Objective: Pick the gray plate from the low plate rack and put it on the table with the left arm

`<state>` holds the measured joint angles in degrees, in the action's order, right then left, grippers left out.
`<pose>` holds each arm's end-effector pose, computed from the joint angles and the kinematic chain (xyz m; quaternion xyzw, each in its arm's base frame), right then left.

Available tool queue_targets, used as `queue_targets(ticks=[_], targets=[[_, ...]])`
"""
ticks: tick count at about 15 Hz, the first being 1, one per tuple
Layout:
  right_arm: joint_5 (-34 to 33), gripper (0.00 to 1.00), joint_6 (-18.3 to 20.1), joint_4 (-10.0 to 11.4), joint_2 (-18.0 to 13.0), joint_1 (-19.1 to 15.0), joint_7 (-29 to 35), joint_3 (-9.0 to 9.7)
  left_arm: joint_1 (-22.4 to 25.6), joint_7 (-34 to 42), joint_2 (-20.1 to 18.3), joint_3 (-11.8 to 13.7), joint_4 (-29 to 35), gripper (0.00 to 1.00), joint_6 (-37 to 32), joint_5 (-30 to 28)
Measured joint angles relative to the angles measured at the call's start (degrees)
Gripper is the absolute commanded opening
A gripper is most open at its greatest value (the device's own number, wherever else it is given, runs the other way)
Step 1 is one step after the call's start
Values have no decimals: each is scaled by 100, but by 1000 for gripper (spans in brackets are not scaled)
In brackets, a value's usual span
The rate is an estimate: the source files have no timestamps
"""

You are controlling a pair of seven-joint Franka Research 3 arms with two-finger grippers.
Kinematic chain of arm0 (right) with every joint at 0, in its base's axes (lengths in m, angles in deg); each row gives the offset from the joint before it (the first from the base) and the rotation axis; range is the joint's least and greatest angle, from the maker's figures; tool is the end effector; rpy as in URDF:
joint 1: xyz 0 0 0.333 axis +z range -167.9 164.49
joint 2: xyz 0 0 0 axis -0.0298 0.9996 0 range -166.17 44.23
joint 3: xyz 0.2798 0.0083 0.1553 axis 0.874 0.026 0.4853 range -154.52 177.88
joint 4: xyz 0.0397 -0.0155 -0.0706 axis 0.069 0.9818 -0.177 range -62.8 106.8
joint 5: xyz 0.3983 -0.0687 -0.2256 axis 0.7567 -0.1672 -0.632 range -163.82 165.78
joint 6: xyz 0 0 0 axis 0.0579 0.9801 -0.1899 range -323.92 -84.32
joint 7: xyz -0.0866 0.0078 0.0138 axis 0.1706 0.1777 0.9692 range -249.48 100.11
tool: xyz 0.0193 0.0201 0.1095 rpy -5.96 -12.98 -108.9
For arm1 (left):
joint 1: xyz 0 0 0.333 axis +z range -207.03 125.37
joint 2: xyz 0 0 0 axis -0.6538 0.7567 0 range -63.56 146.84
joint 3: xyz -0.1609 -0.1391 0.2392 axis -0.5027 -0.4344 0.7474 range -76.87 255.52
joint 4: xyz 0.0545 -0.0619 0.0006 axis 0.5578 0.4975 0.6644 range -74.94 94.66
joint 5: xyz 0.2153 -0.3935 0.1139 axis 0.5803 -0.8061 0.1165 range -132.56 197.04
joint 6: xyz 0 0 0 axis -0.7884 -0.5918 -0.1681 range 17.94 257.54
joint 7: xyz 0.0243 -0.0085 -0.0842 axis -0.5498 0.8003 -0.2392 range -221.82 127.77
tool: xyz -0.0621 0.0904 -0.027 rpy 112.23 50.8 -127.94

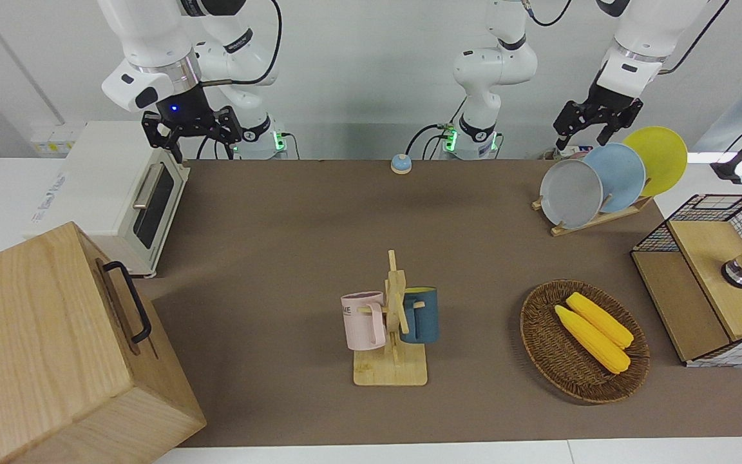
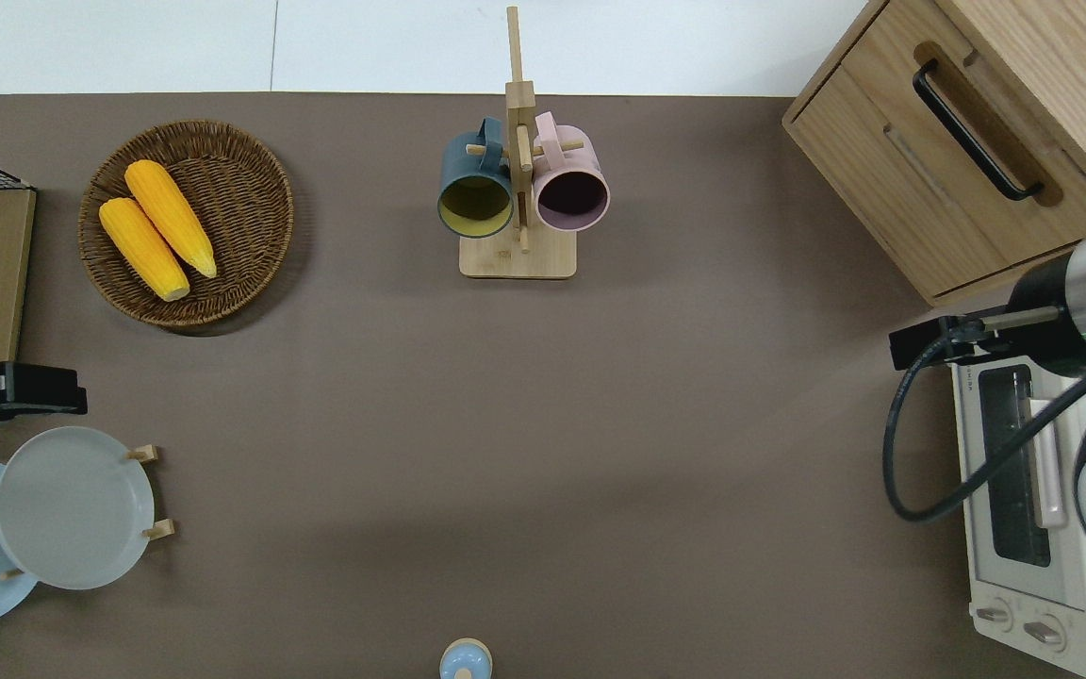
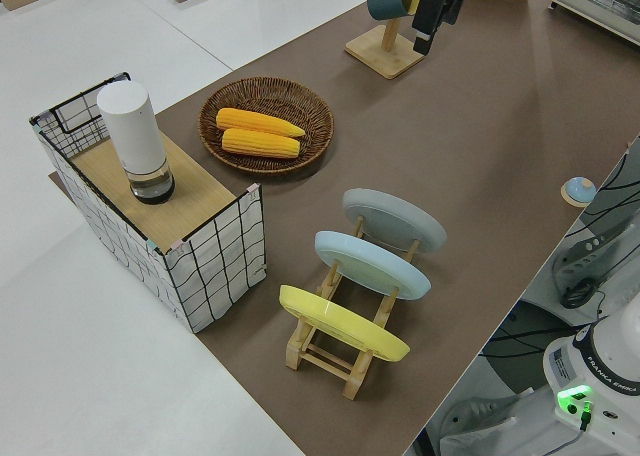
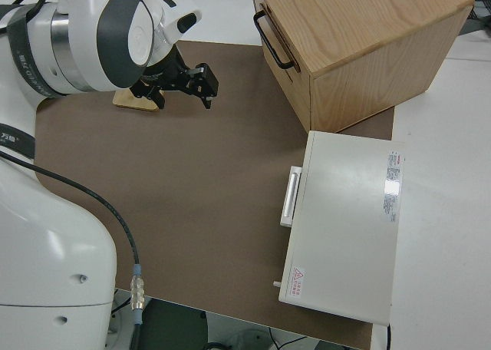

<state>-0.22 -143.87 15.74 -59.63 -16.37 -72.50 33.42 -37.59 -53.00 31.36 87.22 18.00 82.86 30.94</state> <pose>0.6194 0.0715 0.6460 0.9990 0.0419 -0.0146 0.0073 0.5680 0.0069 0.6383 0.9980 0.0623 0.0062 0.0083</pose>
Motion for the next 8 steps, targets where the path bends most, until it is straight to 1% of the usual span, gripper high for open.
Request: queue_targets(ticks=[8], targets=[[0, 983, 0, 0, 0, 0, 0, 0, 8, -91, 37, 44, 11, 989, -14, 0]])
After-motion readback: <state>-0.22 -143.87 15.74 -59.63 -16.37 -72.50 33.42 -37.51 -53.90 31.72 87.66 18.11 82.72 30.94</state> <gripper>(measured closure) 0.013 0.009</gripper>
